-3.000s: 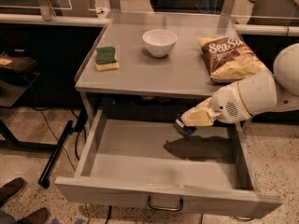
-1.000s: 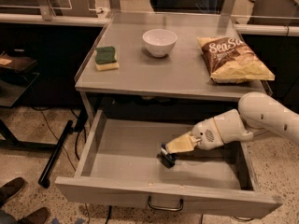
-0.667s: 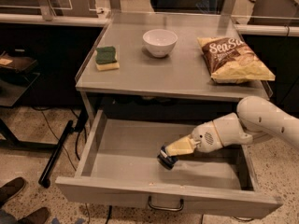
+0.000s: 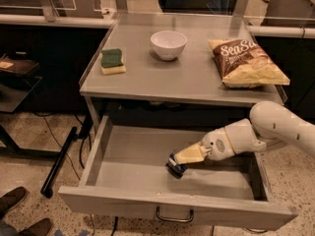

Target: Place rxbar blueberry into top drawer

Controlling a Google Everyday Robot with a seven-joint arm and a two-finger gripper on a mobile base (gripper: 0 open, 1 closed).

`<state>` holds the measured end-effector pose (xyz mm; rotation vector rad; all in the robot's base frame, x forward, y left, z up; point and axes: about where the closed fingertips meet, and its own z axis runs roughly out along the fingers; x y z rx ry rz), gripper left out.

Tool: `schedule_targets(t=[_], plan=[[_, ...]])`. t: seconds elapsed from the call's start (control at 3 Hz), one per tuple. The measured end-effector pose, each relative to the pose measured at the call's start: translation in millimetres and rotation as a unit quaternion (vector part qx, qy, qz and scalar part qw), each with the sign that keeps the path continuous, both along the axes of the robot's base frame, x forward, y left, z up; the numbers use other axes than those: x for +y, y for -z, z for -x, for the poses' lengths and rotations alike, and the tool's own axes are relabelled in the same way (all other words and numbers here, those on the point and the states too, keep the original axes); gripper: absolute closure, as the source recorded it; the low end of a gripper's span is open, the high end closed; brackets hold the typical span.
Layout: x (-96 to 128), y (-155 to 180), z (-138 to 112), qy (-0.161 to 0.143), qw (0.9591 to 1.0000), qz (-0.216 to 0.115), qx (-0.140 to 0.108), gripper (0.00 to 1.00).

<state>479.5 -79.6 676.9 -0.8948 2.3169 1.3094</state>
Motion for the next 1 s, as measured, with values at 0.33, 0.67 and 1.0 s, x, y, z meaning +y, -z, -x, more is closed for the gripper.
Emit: schedule_targets(t=[0.33,0.67,1.0], plan=[[0.0,0.0,0.0,0.0,1.0,0.0,0.0,0.27],[0.1,0.0,0.0,0.0,1.0,0.0,0.0,0.0],[0.1,0.0,0.0,0.0,1.0,0.0,0.0,0.0]])
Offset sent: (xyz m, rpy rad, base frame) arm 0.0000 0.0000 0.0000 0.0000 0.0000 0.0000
